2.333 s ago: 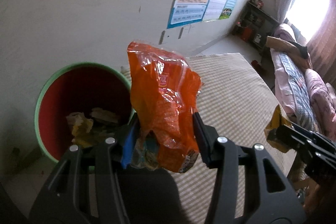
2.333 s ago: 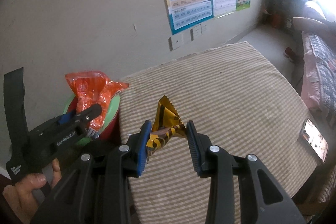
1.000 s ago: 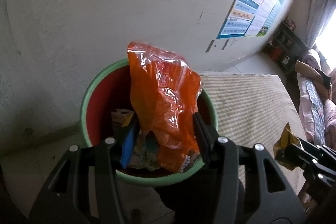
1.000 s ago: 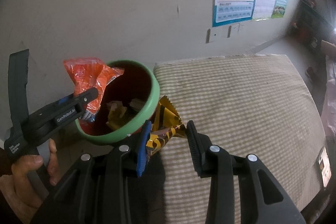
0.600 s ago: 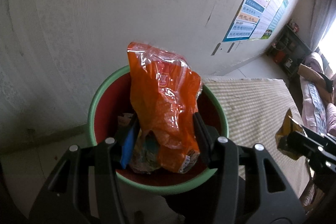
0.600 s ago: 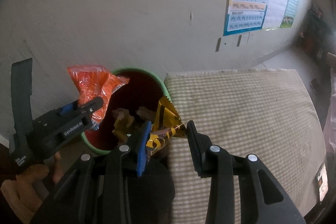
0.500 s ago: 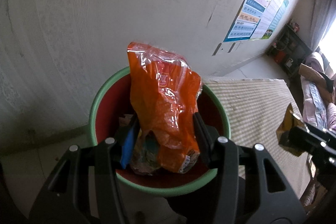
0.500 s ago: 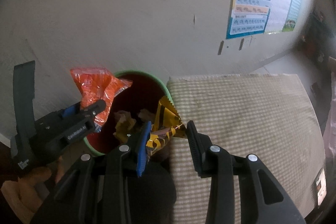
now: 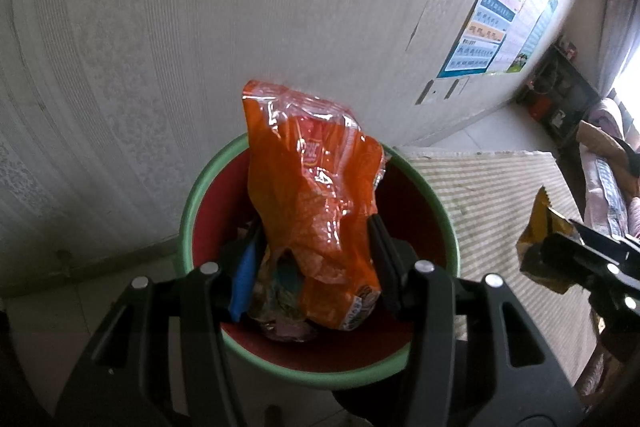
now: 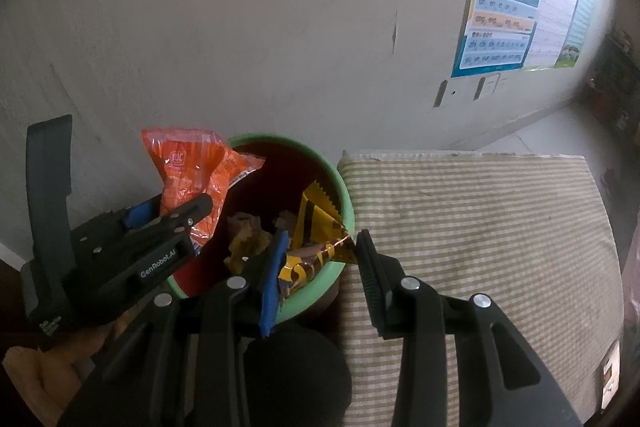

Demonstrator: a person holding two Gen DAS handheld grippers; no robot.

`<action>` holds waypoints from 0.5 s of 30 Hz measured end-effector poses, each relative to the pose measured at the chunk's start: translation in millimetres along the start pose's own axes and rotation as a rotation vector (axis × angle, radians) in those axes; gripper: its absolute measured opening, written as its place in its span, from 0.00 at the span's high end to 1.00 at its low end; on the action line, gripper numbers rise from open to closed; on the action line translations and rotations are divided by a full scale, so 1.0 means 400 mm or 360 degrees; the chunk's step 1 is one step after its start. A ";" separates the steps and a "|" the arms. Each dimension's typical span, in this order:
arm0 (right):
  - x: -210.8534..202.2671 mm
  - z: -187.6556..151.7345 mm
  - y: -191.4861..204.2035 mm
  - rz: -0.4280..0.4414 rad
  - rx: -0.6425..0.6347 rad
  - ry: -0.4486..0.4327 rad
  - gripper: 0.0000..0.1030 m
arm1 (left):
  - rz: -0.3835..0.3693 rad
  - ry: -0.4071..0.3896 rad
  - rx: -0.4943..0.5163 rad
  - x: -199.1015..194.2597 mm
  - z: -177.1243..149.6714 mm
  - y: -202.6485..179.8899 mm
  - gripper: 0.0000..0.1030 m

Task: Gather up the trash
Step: 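Open both tools to drop the orange bag and gold wrapper into the bucket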

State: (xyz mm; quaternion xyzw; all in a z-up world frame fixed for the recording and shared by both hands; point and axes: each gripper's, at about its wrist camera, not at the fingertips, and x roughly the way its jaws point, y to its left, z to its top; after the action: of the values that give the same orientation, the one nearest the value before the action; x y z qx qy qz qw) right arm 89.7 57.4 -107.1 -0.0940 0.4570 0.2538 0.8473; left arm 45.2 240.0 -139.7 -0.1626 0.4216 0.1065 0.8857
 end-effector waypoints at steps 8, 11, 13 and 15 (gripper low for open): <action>0.023 0.047 0.015 0.0116 0.0015 -0.0023 0.63 | 0.0072 0.0001 -0.0025 0.019 0.012 0.004 0.44; 0.012 0.062 0.013 0.0136 0.0030 -0.0057 0.57 | 0.0100 -0.0012 -0.0045 0.016 0.018 0.011 0.34; -0.013 0.060 -0.004 0.0143 0.0065 -0.0114 0.50 | 0.0105 -0.0026 -0.0050 0.008 0.021 0.009 0.32; -0.040 0.055 -0.022 0.0130 0.0096 -0.0164 0.49 | 0.0116 -0.0050 -0.0036 -0.007 0.024 -0.007 0.29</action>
State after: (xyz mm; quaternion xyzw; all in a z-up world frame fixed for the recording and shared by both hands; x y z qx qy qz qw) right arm 103.0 52.7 -82.3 -0.0365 0.4236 0.2787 0.8611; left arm 51.0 240.8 -131.3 -0.1554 0.4120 0.1461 0.8859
